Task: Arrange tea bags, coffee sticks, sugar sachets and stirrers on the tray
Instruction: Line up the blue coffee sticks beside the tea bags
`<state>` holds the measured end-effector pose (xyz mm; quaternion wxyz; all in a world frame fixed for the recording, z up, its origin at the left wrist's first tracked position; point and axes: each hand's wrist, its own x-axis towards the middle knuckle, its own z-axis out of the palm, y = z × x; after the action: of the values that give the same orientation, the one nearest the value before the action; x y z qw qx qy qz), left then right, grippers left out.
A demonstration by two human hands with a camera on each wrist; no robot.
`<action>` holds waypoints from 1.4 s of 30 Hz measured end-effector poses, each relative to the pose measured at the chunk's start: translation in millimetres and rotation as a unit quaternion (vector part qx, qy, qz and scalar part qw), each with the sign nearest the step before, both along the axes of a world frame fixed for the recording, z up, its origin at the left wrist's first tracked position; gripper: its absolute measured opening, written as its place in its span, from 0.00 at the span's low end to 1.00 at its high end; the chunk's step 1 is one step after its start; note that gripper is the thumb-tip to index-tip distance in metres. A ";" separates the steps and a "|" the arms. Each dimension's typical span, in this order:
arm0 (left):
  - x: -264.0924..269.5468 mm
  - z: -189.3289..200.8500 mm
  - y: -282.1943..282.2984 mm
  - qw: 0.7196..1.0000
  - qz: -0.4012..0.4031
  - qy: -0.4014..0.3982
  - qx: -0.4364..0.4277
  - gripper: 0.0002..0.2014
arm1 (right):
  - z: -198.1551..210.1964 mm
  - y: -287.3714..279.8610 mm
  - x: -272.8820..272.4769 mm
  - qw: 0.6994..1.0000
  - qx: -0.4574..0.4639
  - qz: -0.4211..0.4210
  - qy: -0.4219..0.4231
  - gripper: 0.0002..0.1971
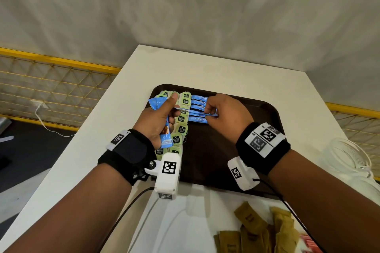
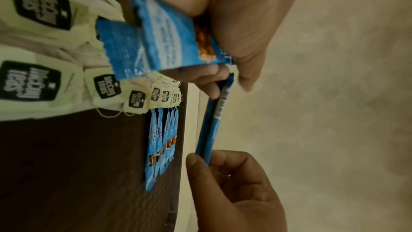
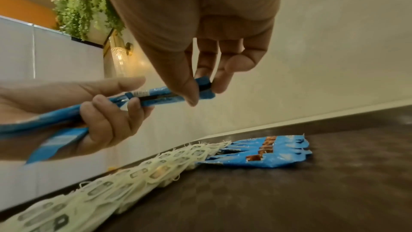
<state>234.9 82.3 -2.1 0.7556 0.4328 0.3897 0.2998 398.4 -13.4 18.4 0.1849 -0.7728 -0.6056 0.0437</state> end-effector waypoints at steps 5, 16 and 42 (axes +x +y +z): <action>-0.3 -3.8 -5.4 0.997 0.002 0.047 0.067 0.04 | 2.0 -10.9 2.6 1.000 0.009 -0.002 0.021 0.08; -1.3 -13.8 -11.6 0.991 -0.028 0.083 0.102 0.06 | -1.6 -18.6 10.6 0.998 -0.055 0.008 0.021 0.08; -11.1 -16.8 -12.4 0.993 -0.028 0.104 0.038 0.08 | -15.0 7.8 16.0 0.965 -0.261 -0.022 -0.027 0.11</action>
<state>223.7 69.9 -18.9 0.7021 0.5012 0.4417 0.2465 414.3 -5.6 3.5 -0.0391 -0.8080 -0.5610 0.1758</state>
